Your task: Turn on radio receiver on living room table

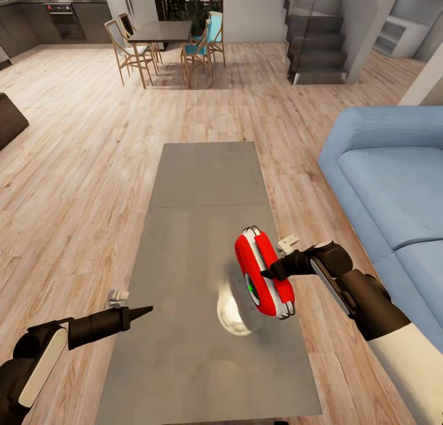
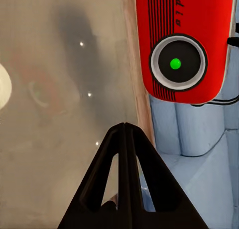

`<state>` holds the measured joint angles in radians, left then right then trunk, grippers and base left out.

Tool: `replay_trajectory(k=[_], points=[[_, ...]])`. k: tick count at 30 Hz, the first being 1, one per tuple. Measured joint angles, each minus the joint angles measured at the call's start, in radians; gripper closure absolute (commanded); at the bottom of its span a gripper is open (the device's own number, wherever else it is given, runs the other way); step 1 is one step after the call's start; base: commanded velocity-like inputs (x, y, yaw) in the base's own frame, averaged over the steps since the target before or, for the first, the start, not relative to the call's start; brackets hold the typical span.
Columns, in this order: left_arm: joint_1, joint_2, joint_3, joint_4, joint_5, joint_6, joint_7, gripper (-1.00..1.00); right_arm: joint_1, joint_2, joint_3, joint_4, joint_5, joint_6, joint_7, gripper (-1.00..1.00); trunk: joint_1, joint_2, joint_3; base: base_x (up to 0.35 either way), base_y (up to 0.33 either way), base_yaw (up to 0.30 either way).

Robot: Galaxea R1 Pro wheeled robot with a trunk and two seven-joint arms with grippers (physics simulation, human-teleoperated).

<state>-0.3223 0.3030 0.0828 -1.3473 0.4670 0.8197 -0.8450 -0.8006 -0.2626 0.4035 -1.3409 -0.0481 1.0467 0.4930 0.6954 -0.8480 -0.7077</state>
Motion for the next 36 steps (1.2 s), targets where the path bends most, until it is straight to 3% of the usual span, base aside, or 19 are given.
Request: replay_trajectory(k=[5, 9, 13, 14, 16, 36], points=[[0.0, -0.002, 0.0, 0.004, -0.001, 0.0, 0.002, 1.0, 0.0, 0.008, 0.001, 0.012, 0.004, -0.001, -0.047, 1.0, 0.0, 0.0, 0.0, 0.0, 0.0, 0.0], [0.0, -0.003, 0.0, 0.007, -0.001, -0.001, 0.003, 1.0, 0.0, 0.065, -0.001, 0.073, -0.02, 0.001, -0.078, 1.0, 0.0, 0.0, 0.0, 0.0, 0.0, 0.0], [0.0, -0.001, 0.0, 0.022, -0.003, -0.002, 0.007, 1.0, 0.0, 0.13, -0.003, 0.205, -0.008, -0.002, -0.124, 1.0, 0.0, 0.0, 0.0, 0.0, 0.0, 0.0], [0.0, -0.001, 0.0, 0.026, -0.003, -0.002, 0.007, 1.0, 0.001, 0.134, -0.002, 0.244, -0.018, 0.0, -0.127, 1.0, 0.0, 0.0, 0.0, 0.0, 0.0, 0.0], [0.0, 0.0, 0.0, 0.039, -0.004, -0.004, 0.007, 1.0, 0.0, 0.143, -0.002, 0.269, 0.005, -0.001, -0.134, 1.0, 0.0, 0.0, 0.0, 0.0, 0.0, 0.0], [0.0, -0.001, 0.0, 0.06, -0.005, -0.011, 0.009, 1.0, 0.0, 0.153, -0.011, 0.296, -0.002, 0.0, -0.15, 1.0, 0.0, 0.0, 0.0, 0.0, 0.0, 0.0]])
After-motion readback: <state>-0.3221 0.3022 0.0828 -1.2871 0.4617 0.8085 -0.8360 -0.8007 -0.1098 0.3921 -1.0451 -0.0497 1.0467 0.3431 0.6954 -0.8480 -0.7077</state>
